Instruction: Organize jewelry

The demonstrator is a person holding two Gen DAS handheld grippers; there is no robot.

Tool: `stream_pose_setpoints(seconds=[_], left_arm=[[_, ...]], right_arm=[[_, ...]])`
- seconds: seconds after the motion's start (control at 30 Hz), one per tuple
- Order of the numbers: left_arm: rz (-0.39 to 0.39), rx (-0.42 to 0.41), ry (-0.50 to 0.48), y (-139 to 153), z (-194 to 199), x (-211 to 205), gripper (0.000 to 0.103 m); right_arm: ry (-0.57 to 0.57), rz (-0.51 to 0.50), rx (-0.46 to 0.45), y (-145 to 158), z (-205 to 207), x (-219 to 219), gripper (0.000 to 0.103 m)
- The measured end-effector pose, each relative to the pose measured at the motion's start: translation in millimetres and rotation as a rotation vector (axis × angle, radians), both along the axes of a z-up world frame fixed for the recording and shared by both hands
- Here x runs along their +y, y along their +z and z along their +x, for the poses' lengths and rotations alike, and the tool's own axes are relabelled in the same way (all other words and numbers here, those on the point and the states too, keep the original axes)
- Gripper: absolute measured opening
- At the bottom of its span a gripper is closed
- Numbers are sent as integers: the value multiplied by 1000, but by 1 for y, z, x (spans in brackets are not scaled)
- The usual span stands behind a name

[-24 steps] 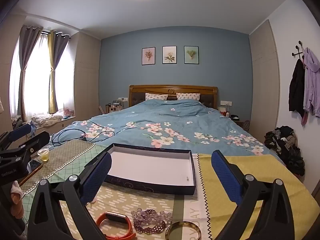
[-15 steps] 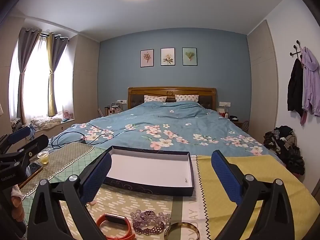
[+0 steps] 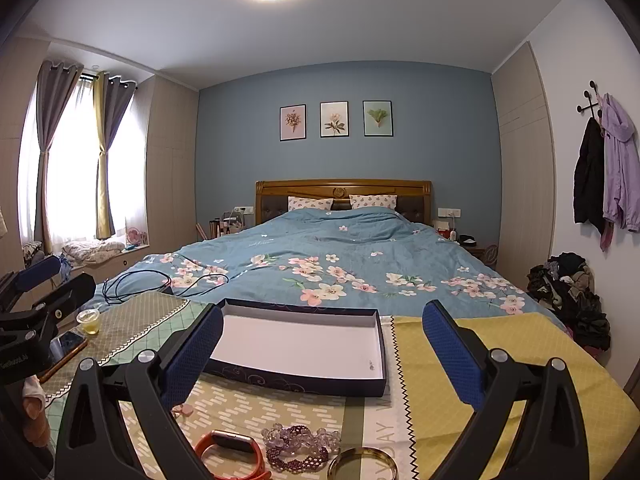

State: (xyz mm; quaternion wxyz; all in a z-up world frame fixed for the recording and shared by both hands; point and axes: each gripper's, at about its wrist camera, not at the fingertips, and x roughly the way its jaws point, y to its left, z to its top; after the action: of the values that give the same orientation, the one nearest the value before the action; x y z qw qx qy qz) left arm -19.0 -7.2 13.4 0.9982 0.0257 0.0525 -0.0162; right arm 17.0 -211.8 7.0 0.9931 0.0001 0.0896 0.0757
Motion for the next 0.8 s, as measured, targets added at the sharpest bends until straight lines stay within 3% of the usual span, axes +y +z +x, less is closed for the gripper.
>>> stream_pose_setpoints(seconds=[0.8], left_arm=[[-16, -7, 1, 0, -7, 3, 97]], right_arm=[[2, -5, -44, 2, -6, 4, 96]])
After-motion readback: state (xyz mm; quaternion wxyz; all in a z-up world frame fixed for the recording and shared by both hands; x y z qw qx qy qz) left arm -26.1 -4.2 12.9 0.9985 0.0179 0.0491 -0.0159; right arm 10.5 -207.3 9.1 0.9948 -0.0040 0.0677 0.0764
